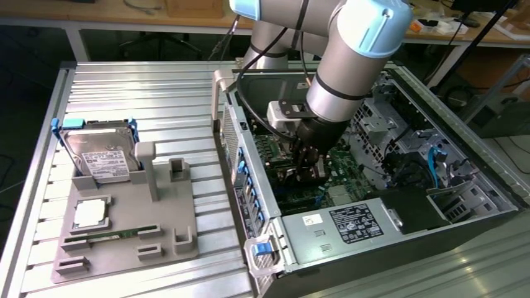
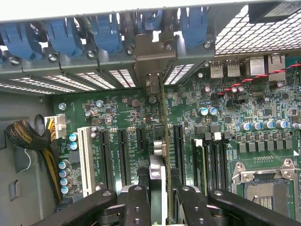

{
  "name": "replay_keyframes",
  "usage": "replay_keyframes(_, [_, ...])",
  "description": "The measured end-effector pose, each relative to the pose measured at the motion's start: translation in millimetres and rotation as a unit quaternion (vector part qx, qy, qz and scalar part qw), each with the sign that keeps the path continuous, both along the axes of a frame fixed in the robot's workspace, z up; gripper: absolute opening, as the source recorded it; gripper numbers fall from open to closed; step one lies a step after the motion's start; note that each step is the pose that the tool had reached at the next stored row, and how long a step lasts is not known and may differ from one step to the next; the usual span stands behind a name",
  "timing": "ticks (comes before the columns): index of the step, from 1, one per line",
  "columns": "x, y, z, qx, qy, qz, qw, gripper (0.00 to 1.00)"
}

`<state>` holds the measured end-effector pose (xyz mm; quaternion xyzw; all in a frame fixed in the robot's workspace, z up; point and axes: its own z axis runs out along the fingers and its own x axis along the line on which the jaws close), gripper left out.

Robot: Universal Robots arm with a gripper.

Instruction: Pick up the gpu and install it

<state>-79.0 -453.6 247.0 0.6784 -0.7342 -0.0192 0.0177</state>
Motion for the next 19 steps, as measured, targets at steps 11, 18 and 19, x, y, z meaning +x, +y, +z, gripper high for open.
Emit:
replay_keyframes(11, [0.0,0.0,5.4,0.0001,0.0,0.0,1.0,0.27])
replay_keyframes(18, [0.1,0.3,5.4,0.0002,0.0,0.0,1.0,0.27])
replay_keyframes(19, [0.1,0.4,5.2,0.0002,0.0,0.001,1.0,0.27])
